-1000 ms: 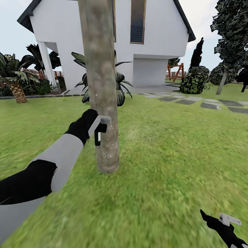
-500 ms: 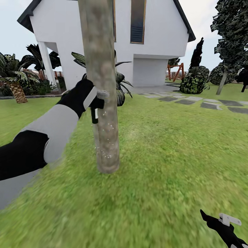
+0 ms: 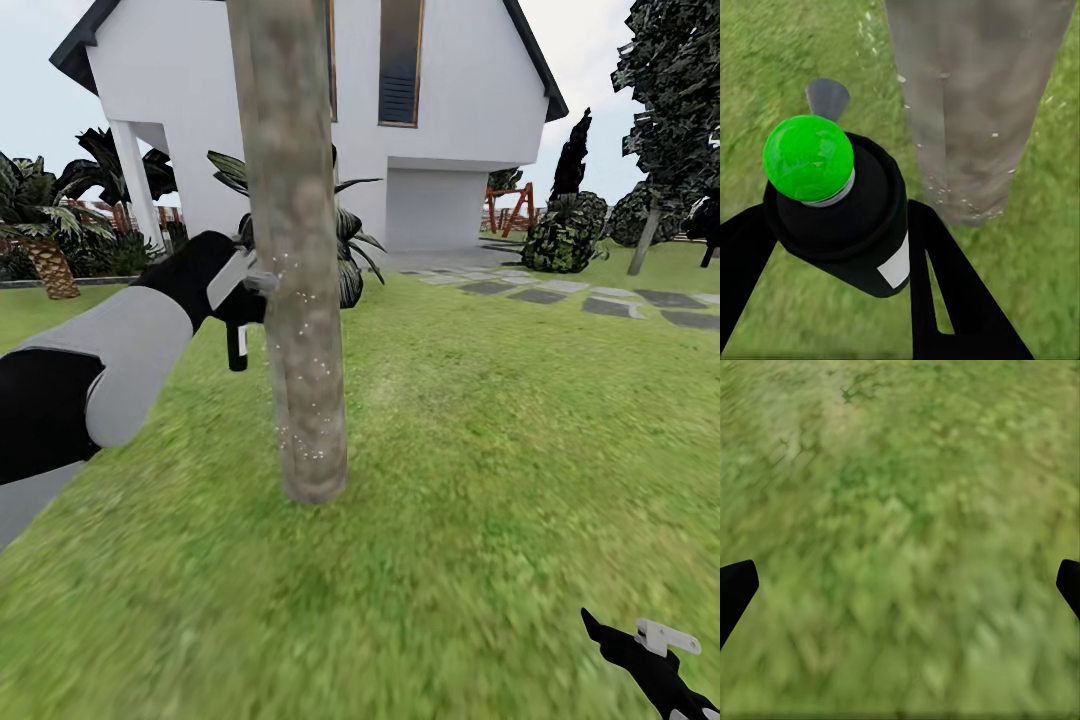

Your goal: In the garden, pick up the pesticide atomizer on the floor and spray pesticide onto both trees until each tree trunk is fully covered.

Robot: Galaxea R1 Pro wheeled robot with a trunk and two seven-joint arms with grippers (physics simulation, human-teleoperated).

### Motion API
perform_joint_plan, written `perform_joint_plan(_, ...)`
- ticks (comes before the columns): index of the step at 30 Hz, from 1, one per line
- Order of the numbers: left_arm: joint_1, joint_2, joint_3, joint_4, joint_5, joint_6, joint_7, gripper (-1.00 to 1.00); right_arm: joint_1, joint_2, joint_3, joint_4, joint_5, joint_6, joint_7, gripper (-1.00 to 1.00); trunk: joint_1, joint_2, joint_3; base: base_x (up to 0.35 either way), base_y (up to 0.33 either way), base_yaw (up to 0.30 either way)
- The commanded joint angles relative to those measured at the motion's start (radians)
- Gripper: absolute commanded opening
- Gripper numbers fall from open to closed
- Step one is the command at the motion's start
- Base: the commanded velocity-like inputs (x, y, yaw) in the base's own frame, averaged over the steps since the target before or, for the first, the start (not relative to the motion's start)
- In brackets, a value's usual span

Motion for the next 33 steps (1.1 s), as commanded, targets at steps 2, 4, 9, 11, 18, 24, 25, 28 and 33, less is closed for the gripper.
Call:
perform_joint_plan(2, 0.0, -0.004, -0.007, 0.009, 0.011, 0.003, 0.006, -1.0, -0.001, 0.0, -0.007, 0.001, -0.003, -0.001, 0.009, 1.0, 0.0, 0.0, -0.001, 0.0, 0.0, 0.0)
perform_joint_plan(4, 0.002, -0.009, -0.007, 0.05, 0.011, 0.001, 0.006, -1.0, -0.001, 0.0, -0.007, 0.001, -0.003, -0.001, 0.009, 1.0, 0.0, 0.0, -0.001, 0.0, 0.0, 0.0)
perform_joint_plan(9, 0.029, -0.012, -0.006, 0.177, 0.01, -0.019, 0.0, -1.0, -0.001, 0.0, -0.006, 0.001, -0.003, -0.001, 0.009, 1.0, 0.0, 0.0, -0.001, 0.0, 0.0, 0.0)
perform_joint_plan(11, 0.092, -0.011, -0.006, 0.187, 0.008, -0.026, 0.0, -1.0, -0.001, 0.0, -0.006, 0.001, -0.003, -0.001, 0.009, 1.0, 0.0, 0.0, -0.001, 0.0, 0.0, 0.0)
perform_joint_plan(18, 0.261, -0.012, -0.006, 0.188, 0.005, -0.1, -0.001, -1.0, -0.001, 0.0, -0.006, 0.001, -0.003, -0.001, 0.009, 1.0, 0.0, 0.0, -0.001, 0.0, 0.0, 0.0)
perform_joint_plan(24, 0.329, -0.014, -0.007, 0.187, 0.005, -0.128, -0.001, -1.0, -0.001, 0.0, -0.006, 0.001, -0.003, -0.001, 0.009, 1.0, 0.0, 0.0, -0.001, 0.0, 0.0, 0.0)
perform_joint_plan(25, 0.344, -0.014, -0.007, 0.188, 0.005, -0.154, -0.001, -1.0, -0.001, 0.0, -0.006, 0.001, -0.003, -0.001, 0.009, 1.0, 0.0, 0.0, -0.001, 0.0, 0.0, 0.0)
perform_joint_plan(28, 0.382, -0.014, -0.007, 0.187, 0.005, -0.178, -0.001, -1.0, -0.001, 0.0, -0.006, 0.001, -0.003, -0.001, 0.009, 1.0, 0.0, 0.0, -0.001, 0.0, 0.0, 0.0)
perform_joint_plan(33, 0.454, -0.014, -0.007, 0.188, 0.005, -0.252, -0.001, -1.0, -0.001, 0.0, -0.006, 0.001, -0.003, -0.001, 0.009, 1.0, 0.0, 0.0, -0.001, 0.0, 0.0, 0.0)
